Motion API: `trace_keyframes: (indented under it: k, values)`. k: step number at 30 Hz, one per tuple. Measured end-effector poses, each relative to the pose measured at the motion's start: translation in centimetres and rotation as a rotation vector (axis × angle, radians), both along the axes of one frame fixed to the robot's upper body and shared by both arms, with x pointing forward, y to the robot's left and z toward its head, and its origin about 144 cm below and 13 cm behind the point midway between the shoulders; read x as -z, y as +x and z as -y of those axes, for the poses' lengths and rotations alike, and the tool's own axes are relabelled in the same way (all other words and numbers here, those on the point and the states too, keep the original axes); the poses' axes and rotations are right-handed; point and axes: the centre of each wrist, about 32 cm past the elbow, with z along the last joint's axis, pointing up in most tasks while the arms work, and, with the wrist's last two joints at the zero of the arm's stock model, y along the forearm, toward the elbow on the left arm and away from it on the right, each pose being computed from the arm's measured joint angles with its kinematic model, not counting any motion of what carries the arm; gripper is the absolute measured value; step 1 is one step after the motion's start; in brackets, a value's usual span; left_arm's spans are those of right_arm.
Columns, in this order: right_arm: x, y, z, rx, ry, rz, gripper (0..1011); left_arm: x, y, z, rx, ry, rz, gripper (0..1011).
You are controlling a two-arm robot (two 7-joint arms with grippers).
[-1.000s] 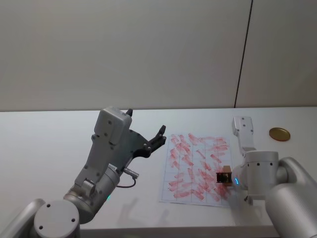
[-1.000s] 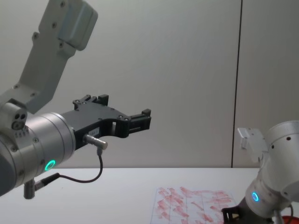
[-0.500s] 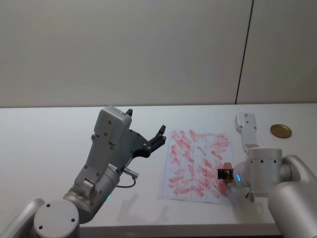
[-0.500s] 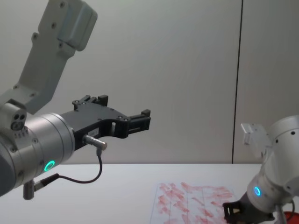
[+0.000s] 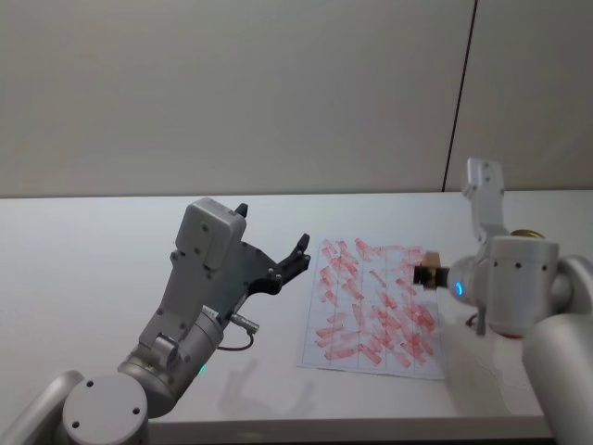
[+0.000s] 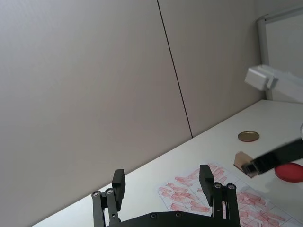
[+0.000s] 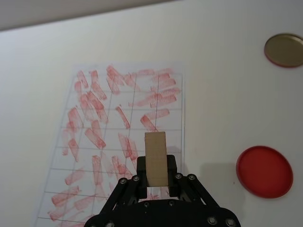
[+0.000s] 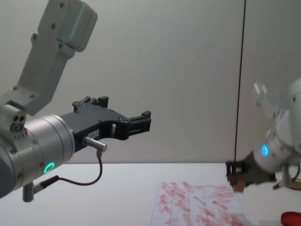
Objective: Use the one hand to pick up the stamp and affix it onto the A4 paper.
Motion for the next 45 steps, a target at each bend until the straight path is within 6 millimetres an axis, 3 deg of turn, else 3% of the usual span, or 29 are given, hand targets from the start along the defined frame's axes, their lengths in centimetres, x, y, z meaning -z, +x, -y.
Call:
trace_keyframes:
  k: [10, 18, 31, 45]
  values:
    - [-3.2, -0.7, 1.2, 0.034, 0.044, 0.091, 219, 0.0, 0.0, 0.0, 0.000, 0.000, 0.000, 993]
    - [-3.6, -0.9, 2.7, 0.084, 0.039, 0.105, 219, 0.0, 0.0, 0.0, 0.000, 0.000, 0.000, 993]
    - [-1.0, 0.1, 5.6, 0.196, -0.014, 0.037, 219, 0.0, 0.0, 0.0, 0.000, 0.000, 0.000, 993]
    - [2.7, 1.9, 7.0, 0.243, -0.059, -0.060, 219, 0.0, 0.0, 0.0, 0.000, 0.000, 0.000, 993]
